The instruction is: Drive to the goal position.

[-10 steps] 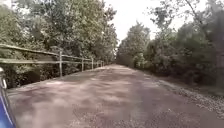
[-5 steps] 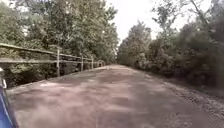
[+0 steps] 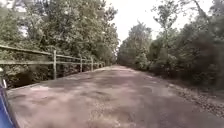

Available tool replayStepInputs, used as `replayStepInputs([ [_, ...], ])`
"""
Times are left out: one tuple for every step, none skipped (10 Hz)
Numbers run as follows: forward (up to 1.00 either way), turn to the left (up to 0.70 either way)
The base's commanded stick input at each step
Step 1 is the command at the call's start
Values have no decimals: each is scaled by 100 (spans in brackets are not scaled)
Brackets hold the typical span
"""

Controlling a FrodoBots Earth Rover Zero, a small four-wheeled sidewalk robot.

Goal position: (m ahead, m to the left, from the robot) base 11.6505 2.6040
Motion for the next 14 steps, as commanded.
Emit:
replayStepInputs([
  [70, 0],
  [70, 0],
  [70, 0],
  [70, 0],
  [70, 0],
  [70, 0],
  [70, 0],
  [70, 0],
  [70, 0],
  [70, 0],
  [70, 0],
  [70, 0],
  [70, 0],
  [70, 0],
])
